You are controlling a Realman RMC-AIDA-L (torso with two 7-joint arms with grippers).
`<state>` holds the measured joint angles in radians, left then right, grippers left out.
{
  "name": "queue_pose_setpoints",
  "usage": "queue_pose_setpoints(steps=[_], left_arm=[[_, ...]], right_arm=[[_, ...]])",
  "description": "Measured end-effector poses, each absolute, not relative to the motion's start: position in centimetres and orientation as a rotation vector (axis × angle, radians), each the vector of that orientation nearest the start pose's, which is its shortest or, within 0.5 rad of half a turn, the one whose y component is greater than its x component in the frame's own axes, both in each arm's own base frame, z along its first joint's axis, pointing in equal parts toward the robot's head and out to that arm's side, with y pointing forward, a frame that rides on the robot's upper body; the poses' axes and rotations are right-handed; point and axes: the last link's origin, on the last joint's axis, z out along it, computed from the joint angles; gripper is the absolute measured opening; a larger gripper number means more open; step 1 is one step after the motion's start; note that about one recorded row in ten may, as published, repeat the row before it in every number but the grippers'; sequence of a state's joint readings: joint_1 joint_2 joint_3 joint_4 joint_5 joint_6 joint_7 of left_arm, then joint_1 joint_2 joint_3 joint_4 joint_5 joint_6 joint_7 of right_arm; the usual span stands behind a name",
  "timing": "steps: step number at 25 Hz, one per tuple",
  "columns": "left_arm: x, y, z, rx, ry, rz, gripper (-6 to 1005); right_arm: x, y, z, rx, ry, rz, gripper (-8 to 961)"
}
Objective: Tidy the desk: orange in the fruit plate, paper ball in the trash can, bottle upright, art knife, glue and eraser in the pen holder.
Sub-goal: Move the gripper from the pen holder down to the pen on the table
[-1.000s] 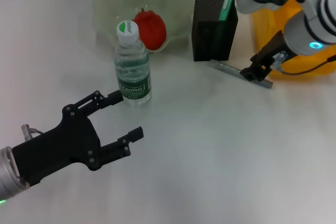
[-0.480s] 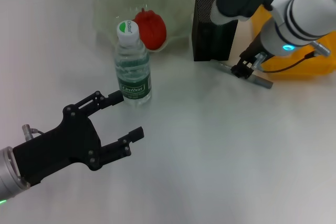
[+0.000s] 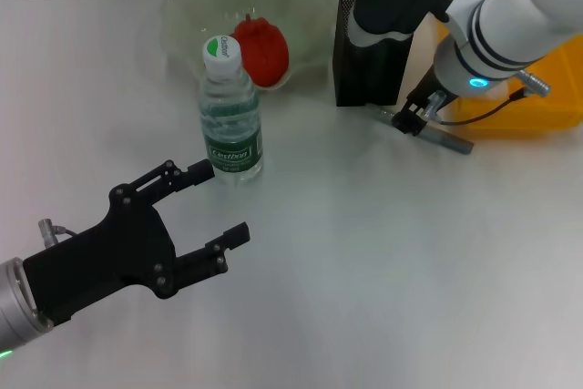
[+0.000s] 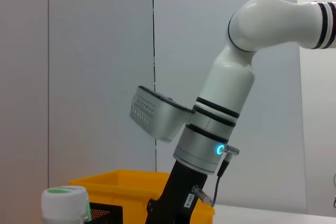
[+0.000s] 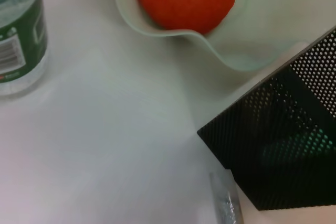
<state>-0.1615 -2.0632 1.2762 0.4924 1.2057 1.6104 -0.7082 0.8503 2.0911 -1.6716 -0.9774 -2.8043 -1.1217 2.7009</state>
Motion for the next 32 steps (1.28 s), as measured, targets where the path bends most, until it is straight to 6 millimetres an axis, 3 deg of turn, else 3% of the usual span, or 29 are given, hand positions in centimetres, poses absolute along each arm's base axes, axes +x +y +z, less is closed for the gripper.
queue_pose_setpoints(steps=[32], left_arm=[[-29.0,22.3,-3.1,-2.468,-0.205,-1.041,786]], right_arm=[[17.7,42.1,-7.9,-2.413,0.601,-0.678,225]])
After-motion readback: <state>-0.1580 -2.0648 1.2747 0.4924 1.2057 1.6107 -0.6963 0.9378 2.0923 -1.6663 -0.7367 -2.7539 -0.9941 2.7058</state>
